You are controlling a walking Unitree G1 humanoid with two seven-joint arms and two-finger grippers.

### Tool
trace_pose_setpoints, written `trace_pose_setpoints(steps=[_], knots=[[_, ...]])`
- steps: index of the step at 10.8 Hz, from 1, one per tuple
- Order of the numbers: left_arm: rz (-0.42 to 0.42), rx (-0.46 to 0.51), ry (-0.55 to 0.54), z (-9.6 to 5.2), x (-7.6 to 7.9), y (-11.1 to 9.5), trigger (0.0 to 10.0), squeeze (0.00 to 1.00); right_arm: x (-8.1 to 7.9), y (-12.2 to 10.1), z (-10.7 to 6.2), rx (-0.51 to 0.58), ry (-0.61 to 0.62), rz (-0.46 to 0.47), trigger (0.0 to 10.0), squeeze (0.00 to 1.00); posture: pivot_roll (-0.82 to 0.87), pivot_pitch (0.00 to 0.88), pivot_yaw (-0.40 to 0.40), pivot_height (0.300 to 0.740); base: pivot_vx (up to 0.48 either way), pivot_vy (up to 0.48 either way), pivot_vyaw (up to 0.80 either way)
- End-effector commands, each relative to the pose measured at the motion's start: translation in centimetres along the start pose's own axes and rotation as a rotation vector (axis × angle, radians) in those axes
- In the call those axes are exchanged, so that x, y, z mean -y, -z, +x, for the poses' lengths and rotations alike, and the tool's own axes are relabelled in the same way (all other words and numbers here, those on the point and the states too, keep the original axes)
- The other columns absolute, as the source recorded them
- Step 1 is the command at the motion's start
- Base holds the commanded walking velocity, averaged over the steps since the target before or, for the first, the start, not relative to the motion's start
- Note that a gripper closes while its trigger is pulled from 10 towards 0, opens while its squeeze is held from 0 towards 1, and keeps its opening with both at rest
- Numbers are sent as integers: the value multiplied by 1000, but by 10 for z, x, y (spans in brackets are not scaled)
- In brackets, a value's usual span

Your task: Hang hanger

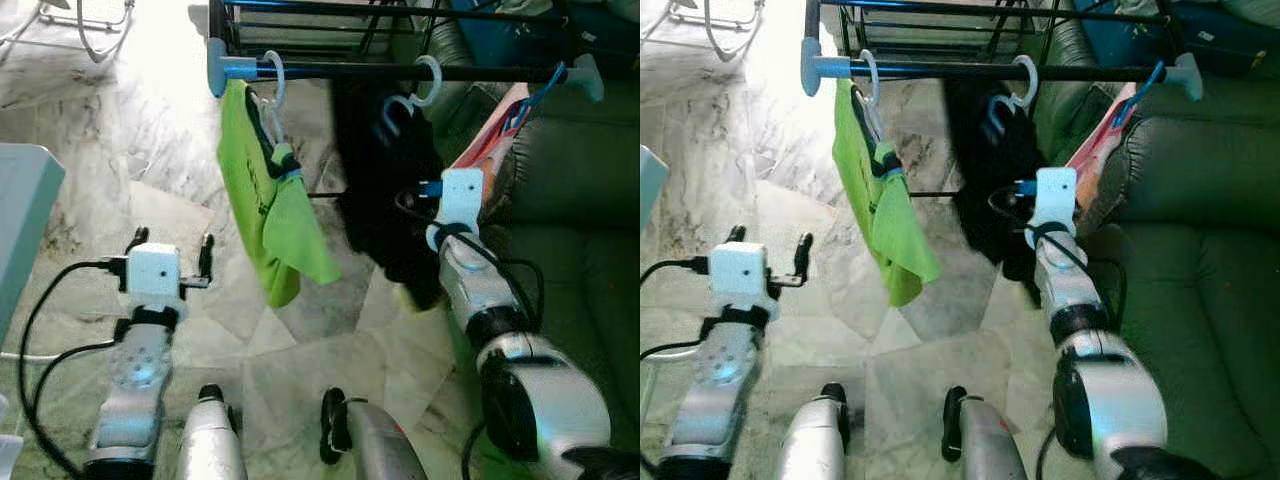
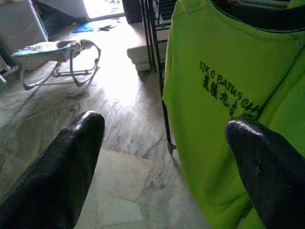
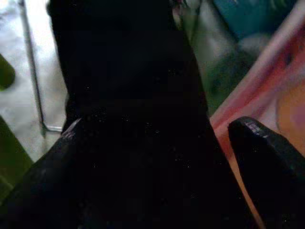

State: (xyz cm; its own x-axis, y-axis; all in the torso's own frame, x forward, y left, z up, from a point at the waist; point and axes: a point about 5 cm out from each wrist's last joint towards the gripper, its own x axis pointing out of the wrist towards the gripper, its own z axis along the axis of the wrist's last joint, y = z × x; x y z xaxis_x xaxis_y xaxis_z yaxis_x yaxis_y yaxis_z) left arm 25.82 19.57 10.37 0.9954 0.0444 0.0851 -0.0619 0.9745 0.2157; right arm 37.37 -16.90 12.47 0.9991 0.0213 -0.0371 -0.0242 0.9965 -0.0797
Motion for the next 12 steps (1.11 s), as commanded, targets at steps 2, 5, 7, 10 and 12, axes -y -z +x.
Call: trace_pose_setpoints(steps=[2,5,7,10,12], knots=[[-3,-1,-14,-15,-16,-2,10000,0,18,8,-23,81,-73,-65,10000,0,112,288,-120,740,0,0,0],[-1,4,-7,-23,-22,-5,10000,0,35,2,-54,186,-106,-119,10000,0,96,282,-121,740,292,0,0],[-7,20,3,-26,-22,-12,10000,0,26,-3,-72,213,-180,-130,10000,0,92,288,-117,740,371,0,0],[-12,20,1,-28,-23,-14,10000,0,24,0,-83,191,-170,-80,10000,0,93,292,-116,740,399,0,0],[-12,14,-8,-29,-25,-14,10000,0,25,1,-89,201,-108,-85,10000,0,102,283,-107,740,396,0,0]])
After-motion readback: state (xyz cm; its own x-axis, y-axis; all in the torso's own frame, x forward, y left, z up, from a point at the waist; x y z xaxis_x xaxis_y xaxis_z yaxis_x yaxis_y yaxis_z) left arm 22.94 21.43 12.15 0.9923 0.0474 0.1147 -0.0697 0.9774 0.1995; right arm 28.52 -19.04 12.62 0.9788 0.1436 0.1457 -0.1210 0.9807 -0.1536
